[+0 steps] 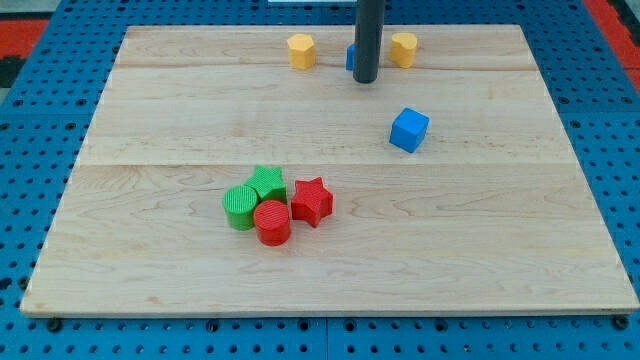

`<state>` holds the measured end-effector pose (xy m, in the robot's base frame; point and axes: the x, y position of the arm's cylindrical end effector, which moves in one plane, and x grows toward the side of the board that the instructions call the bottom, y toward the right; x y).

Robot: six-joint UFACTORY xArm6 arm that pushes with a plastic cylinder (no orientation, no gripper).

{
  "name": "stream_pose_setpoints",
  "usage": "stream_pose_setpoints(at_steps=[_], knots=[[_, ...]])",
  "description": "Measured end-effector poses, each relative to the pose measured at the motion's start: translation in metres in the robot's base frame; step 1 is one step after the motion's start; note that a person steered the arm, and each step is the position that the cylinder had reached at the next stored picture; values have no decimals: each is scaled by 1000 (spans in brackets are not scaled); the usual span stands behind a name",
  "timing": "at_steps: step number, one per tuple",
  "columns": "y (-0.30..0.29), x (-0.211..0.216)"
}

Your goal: Move the blue blocks and yellow blocks to the top center of the board

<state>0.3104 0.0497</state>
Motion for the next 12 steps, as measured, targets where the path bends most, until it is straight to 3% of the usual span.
stream_pose_setpoints(at_steps=[1, 2, 3, 4, 5, 6, 7, 8, 10, 11, 12], knots=[[-84, -4], [-129, -56], [-122, -67], [-77, -65], [-96, -48], [-122, 13], [-65, 60], [-52, 110], [104, 133], [94, 66], [12, 32]])
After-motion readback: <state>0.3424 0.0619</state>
